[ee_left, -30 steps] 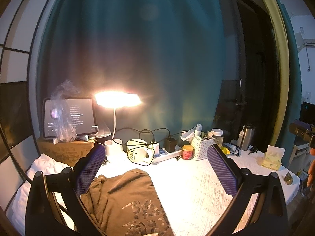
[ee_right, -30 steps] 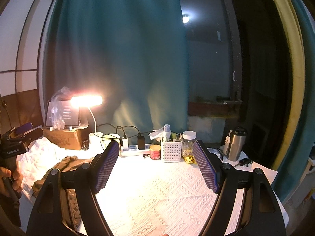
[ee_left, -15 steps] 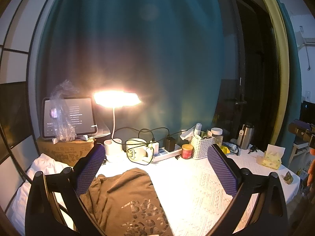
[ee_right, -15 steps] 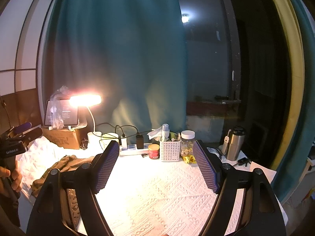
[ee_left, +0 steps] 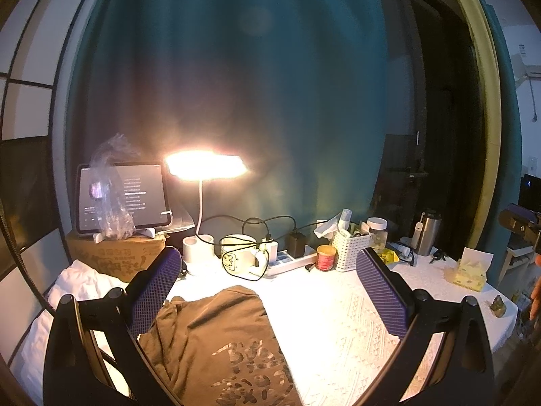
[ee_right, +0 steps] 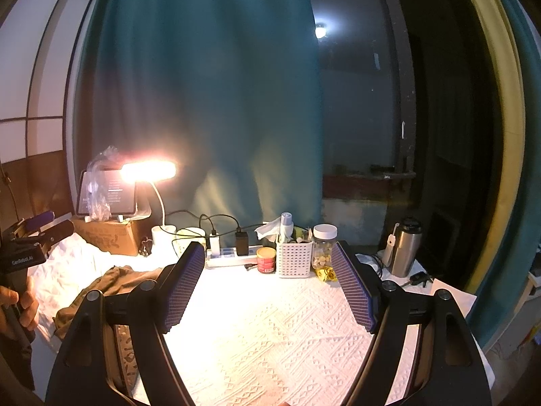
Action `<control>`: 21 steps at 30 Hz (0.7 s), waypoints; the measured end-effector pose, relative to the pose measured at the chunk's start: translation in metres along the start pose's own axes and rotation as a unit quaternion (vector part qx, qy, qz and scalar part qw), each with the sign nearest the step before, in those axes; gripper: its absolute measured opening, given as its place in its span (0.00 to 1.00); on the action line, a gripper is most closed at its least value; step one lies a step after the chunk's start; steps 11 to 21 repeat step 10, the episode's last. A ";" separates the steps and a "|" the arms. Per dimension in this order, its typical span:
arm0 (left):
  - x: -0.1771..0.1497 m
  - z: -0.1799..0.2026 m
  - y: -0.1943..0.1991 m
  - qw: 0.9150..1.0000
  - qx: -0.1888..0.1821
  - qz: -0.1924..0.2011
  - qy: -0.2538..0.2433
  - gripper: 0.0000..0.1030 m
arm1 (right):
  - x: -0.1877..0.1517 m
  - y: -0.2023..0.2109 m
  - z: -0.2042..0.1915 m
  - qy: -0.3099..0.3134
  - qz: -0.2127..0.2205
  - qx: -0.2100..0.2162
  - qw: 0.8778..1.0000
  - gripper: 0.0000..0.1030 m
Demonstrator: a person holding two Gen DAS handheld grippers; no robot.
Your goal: Fold small clothes
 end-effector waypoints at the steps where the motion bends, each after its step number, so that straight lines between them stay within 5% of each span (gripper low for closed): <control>1: 0.000 0.000 0.000 1.000 0.001 0.001 -0.001 0.99 | 0.000 -0.001 0.000 0.001 -0.001 0.001 1.000 0.78; 21: -0.005 -0.005 -0.002 1.000 0.017 -0.001 -0.005 0.99 | -0.003 -0.010 0.001 0.002 -0.008 0.003 1.000 0.78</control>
Point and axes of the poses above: each gripper's, at about its wrist camera, not at the fingertips, and y roughly against the way its jaws point, z to its right, x to its top, the point moved 1 cm from there along -y, roughly the way its jaws point, and after that the axes turned 11 degrees about z, right-handed, at the moved point
